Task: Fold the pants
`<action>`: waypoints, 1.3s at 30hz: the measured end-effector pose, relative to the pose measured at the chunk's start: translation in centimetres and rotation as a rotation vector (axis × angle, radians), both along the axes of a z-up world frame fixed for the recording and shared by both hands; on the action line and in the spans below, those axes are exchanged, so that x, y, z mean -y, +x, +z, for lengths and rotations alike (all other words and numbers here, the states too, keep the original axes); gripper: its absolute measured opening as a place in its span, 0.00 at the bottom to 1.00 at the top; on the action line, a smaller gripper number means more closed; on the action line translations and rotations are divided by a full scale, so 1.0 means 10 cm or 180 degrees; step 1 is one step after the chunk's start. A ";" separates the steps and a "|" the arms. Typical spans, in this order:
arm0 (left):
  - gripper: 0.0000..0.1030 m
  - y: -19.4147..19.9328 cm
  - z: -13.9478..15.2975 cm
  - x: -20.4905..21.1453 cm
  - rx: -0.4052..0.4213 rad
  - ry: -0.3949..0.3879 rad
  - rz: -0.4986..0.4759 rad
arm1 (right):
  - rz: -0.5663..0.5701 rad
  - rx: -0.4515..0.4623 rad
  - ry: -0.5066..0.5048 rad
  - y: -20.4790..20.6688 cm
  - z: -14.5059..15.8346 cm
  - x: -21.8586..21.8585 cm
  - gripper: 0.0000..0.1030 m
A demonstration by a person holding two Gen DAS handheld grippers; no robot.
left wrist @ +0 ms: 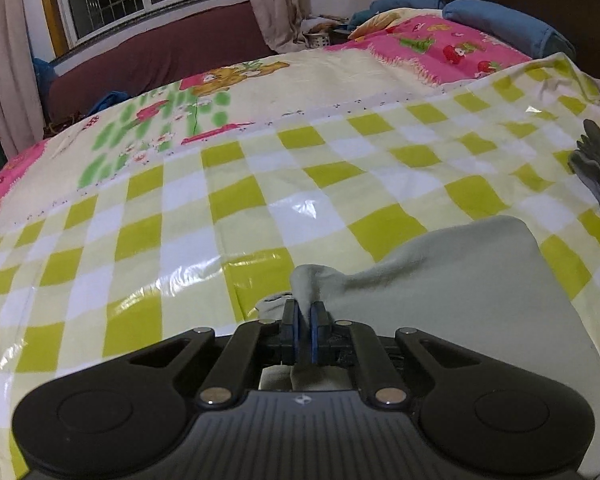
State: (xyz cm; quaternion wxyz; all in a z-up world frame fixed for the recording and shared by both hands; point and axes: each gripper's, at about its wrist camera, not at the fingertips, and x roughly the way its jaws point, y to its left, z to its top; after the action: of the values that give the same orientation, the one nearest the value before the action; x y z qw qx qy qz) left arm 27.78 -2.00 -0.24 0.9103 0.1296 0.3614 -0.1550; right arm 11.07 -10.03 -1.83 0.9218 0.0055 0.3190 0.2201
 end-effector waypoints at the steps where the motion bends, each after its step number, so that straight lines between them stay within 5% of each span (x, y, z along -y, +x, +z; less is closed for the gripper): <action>1: 0.22 0.00 0.03 0.00 0.0025 -0.0022 -0.0008 | -0.0006 0.0038 -0.0007 0.00 0.03 -0.03 0.15; 7: 0.22 0.02 0.22 -0.03 0.0220 -0.0117 -0.0172 | -0.0032 0.0272 0.0049 0.06 0.14 -0.20 0.14; 14: 0.27 0.27 -0.04 -0.19 0.0182 0.0396 0.0099 | 0.0012 -0.0023 0.0145 0.05 0.04 -0.15 0.33; 18: 0.28 0.23 0.04 -0.59 0.0105 0.0106 0.0400 | -0.0167 0.0027 0.0491 -0.23 0.15 0.34 0.49; 21: 0.28 0.07 0.00 -0.79 -0.0118 -0.0145 0.0399 | -0.0592 0.0029 0.0592 -0.28 0.13 0.76 0.50; 24: 0.31 -0.10 -0.13 -0.82 -0.0331 -0.0302 0.0327 | -0.1007 -0.0306 0.0750 -0.13 -0.03 1.05 0.52; 27: 0.31 -0.24 -0.25 -0.77 -0.0326 -0.0257 0.0304 | -0.1074 -0.0844 0.1260 0.08 -0.27 1.19 0.52; 29: 0.27 -0.27 -0.24 -0.77 -0.0369 -0.0328 0.0319 | -0.1028 -0.0926 0.1346 0.20 -0.33 1.20 0.50; 31: 0.26 -0.31 -0.22 -0.78 -0.0421 -0.0347 0.0312 | -0.0994 -0.1078 0.1406 0.37 -0.32 1.27 0.26; 33: 0.21 -0.40 -0.21 -0.78 -0.0466 -0.0359 0.0293 | -0.0927 -0.1170 0.1482 0.50 -0.27 1.40 0.18; 39: 0.18 -0.94 -0.22 -0.57 -0.0657 -0.0588 -0.0009 | -0.0893 -0.1018 0.0726 0.61 0.02 1.75 0.15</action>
State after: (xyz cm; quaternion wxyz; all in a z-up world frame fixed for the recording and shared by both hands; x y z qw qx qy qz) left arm 18.40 3.70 -2.39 0.8761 0.0291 0.4371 -0.2013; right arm 17.13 -27.49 -1.67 0.8746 0.1886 0.4301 0.1208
